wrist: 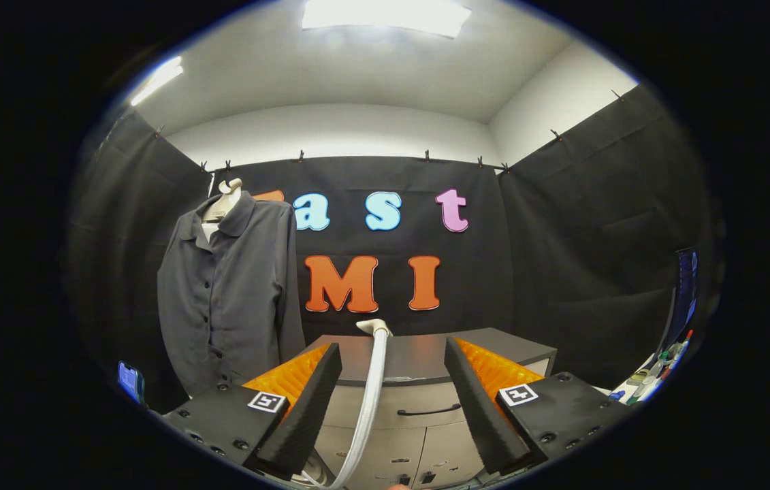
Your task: Iron the clothes twice with a garment steamer, once on the left side and once on the right side.
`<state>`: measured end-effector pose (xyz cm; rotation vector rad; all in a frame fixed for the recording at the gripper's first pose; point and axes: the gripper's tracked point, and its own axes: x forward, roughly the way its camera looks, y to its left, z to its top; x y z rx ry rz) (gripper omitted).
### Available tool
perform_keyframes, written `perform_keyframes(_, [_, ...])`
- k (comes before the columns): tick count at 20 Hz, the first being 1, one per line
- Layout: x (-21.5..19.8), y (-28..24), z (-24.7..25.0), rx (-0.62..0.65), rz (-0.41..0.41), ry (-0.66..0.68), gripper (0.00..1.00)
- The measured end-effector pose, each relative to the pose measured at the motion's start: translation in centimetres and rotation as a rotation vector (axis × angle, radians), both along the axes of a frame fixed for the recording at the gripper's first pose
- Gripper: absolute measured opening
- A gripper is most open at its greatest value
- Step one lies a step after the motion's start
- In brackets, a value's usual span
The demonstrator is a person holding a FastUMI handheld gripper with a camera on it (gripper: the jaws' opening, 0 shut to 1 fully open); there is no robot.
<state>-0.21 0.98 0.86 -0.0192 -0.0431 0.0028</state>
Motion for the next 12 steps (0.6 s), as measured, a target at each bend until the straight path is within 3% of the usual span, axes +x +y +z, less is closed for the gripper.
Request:
perform_keyframes(8, [1.8,2.7,4.0,0.002,0.032,-0.077,0.98])
perform_keyframes(12, [5.5,3.6,6.0,-0.026,0.055,-0.057,0.98])
